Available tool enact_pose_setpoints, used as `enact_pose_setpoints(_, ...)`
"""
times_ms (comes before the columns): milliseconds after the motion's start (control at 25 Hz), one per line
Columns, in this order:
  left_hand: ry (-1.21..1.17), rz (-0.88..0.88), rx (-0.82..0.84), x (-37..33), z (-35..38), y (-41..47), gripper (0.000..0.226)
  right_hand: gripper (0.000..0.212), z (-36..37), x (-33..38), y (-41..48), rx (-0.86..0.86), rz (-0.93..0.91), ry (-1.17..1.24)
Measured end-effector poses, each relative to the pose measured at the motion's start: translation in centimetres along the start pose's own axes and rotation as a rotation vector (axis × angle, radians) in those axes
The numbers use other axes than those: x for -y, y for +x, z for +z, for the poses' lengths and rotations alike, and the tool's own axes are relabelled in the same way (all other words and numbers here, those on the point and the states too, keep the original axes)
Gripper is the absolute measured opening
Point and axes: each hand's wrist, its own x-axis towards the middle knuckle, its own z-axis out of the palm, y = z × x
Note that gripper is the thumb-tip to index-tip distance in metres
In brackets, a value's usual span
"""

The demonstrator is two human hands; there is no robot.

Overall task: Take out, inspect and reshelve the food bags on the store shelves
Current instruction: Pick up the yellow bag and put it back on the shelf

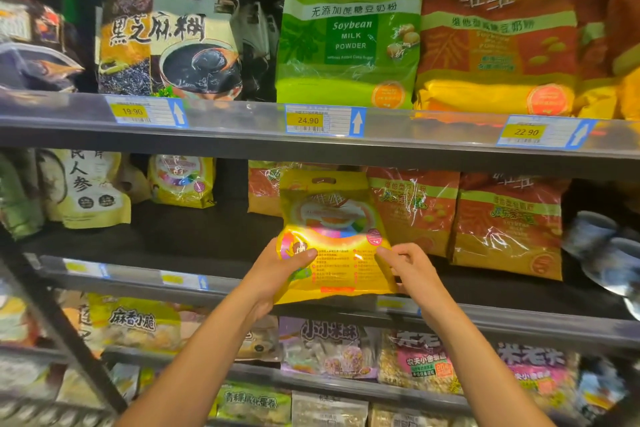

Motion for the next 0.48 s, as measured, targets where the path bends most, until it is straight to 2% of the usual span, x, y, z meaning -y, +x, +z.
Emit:
enact_pose_setpoints(160, -0.028, 0.013, -0.029, 0.8, -2.3, -1.5, 0.036, 0.053, 1.4, 0.5, -1.2, 0.022, 0.027, 0.000)
enact_pose_setpoints(240, -0.028, -0.008, -0.065, 1.1, -3.6, -2.4, 0.048, 0.067, 2.5, 0.9, -1.6, 0.055, 0.023, -0.036)
enact_pose_setpoints(320, -0.063, 0.003, -0.050, 1.2, -5.1, -3.4, 0.056, 0.081, 4.0, 1.1, -2.0, 0.115, 0.050, 0.047)
enact_pose_setpoints(360, -0.077, 0.005, -0.044, 1.0, -5.9, -4.1, 0.060, 0.078, 5.0, 1.3, -2.2, 0.156, 0.093, 0.114)
enact_pose_setpoints(440, -0.093, 0.007, -0.014, 0.7, -7.8, -5.8, 0.064, 0.054, 7.2, 2.0, -3.2, 0.269, 0.151, 0.222)
enact_pose_setpoints(480, -0.090, 0.010, 0.002, 0.6, -8.7, -6.7, 0.062, 0.050, 8.3, 2.3, -3.7, 0.325, 0.157, 0.273)
